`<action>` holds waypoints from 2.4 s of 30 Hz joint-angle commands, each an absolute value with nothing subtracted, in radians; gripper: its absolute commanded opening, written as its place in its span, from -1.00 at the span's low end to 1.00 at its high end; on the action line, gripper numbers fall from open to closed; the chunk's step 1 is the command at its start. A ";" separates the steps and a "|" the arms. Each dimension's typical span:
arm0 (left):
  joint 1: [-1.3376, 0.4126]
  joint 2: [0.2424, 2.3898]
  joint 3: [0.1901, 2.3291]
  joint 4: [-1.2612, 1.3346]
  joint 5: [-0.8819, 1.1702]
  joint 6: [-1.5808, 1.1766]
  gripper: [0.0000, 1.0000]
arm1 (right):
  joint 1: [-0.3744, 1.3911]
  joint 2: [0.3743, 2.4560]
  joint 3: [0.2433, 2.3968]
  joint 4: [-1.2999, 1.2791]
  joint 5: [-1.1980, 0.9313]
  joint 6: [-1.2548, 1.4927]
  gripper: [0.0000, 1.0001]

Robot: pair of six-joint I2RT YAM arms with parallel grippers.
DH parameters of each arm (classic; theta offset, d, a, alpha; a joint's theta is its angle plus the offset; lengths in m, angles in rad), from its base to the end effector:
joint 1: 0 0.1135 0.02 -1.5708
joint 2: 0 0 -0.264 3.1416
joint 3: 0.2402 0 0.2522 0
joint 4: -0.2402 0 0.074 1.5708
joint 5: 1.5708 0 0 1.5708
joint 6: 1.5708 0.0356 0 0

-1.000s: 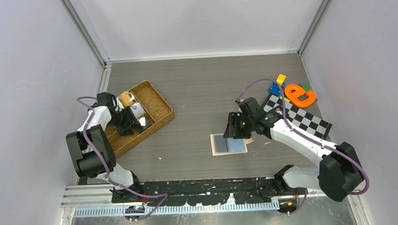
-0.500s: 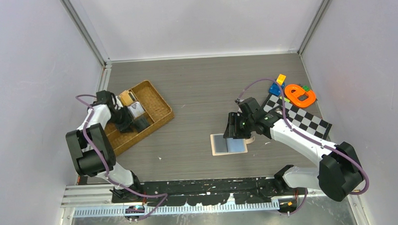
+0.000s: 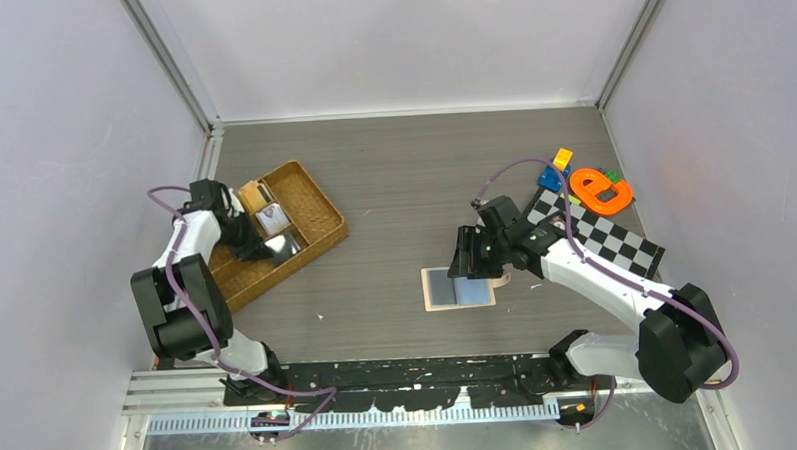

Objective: Put the credit cards into the card holder
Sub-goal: Pick up the credit card from the storage box, then insert the credit card into the card slot.

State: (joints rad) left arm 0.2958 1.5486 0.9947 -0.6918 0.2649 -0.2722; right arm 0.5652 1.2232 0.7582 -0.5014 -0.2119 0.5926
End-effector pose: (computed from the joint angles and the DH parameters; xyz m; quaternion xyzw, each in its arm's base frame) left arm 0.2788 0.0752 0.1969 -0.2536 0.9450 -0.1284 0.1619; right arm 0.1968 0.1337 0.2160 -0.0185 0.9497 0.2464 0.1925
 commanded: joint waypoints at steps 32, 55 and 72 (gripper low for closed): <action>0.286 1.188 0.922 -0.587 0.361 -0.239 -1.00 | 0.561 1.199 0.780 -0.497 -0.197 0.598 0.09; -0.094 1.114 1.036 -0.468 0.670 -0.354 -1.00 | 0.544 1.080 0.863 -0.325 -0.303 0.654 0.09; -0.451 1.186 1.009 -0.138 1.049 -0.548 -1.00 | 0.541 1.046 0.857 -0.056 -0.785 0.745 0.15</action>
State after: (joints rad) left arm -0.4061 1.1652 0.9829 -0.2199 0.9840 -0.5175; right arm 0.5426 1.0645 0.8303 -0.1650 -0.6643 0.7021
